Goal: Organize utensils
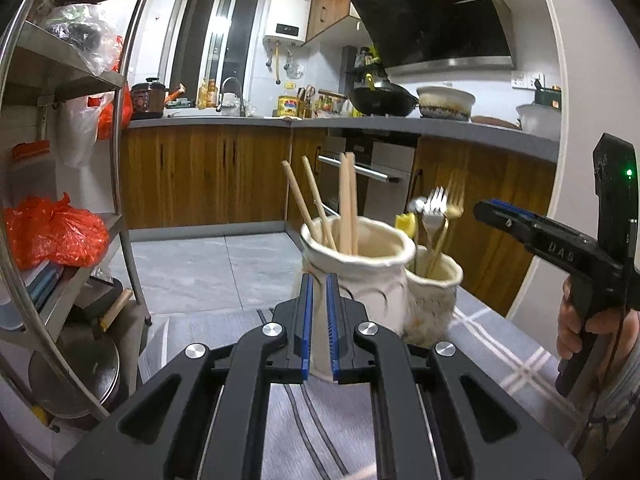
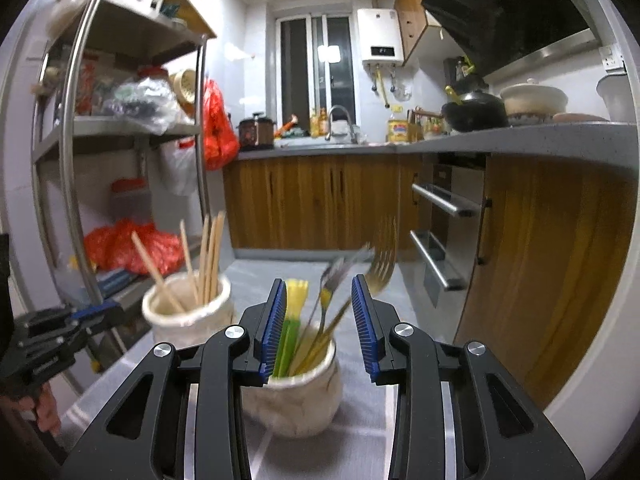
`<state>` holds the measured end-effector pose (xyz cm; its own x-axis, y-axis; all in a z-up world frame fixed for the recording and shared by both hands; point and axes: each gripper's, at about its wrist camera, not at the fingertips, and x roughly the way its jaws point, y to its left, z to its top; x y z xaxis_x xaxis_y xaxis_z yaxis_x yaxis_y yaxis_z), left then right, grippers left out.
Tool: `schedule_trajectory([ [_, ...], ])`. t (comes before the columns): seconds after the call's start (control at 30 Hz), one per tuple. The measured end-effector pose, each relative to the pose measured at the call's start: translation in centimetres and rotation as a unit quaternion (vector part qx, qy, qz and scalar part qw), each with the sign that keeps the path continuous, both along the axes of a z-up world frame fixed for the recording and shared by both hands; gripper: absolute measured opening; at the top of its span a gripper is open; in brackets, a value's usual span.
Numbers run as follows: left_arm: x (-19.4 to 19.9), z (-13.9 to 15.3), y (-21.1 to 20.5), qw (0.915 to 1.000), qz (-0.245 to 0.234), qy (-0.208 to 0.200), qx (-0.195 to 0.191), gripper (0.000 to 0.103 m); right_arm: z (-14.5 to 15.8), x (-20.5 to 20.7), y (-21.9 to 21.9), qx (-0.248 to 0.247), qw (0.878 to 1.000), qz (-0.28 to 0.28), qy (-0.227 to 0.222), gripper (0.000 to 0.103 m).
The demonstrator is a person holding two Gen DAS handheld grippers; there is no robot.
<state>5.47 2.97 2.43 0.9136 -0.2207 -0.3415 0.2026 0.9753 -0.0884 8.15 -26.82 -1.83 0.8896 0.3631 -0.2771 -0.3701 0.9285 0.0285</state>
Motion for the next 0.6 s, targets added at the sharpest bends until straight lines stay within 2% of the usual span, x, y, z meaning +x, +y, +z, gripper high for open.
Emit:
schedule_trajectory([
  [0.13,-1.0,-0.3,-0.8,0.9998,0.000,-0.003,0.017,0.007,-1.5,-1.1,-0.2,-0.012,1.000,-0.003,0.011,0.035],
  [0.17,-1.1,-0.4,-0.9,0.9998,0.001,-0.003,0.018,0.010,-1.8,-1.2,-0.3,-0.012,1.000,-0.004,0.017,0.035],
  [0.2,-1.3,-0.4,-0.9,0.9998,0.002,-0.004,0.018,0.021,-2.1,-1.4,-0.4,-0.013,1.000,-0.006,0.022,0.036],
  [0.23,-1.4,-0.4,-1.0,0.9998,0.005,-0.005,0.019,0.029,-2.4,-1.6,-0.4,-0.012,1.000,-0.006,0.024,0.040],
  [0.27,-1.6,-0.5,-1.0,0.9997,0.010,-0.008,0.020,0.046,-2.6,-1.8,-0.4,-0.013,1.000,-0.007,0.023,0.044],
  [0.3,-1.8,-0.5,-1.1,0.9996,0.016,-0.014,0.021,0.053,-2.7,-2.0,-0.5,-0.016,1.000,-0.009,0.022,0.052],
  [0.37,-2.2,-0.5,-1.2,0.9992,0.022,-0.020,0.028,0.058,-2.9,-2.4,-0.6,-0.012,1.000,-0.009,0.018,0.062],
  [0.43,-2.4,-0.4,-1.2,0.9988,0.027,-0.026,0.032,0.068,-3.0,-2.8,-0.8,-0.005,1.000,-0.010,0.012,0.079],
  [0.47,-2.6,-0.4,-1.2,0.9986,0.029,-0.030,0.032,0.073,-3.1,-2.9,-0.9,0.000,1.000,-0.009,0.012,0.082],
  [0.53,-2.7,-0.5,-1.1,0.9985,0.032,-0.032,0.032,0.076,-3.1,-2.9,-0.9,0.004,1.000,-0.003,0.016,0.092],
  [0.6,-2.7,-0.6,-1.1,0.9983,0.035,-0.032,0.034,0.083,-3.1,-3.1,-0.8,0.004,1.000,0.000,0.011,0.095],
])
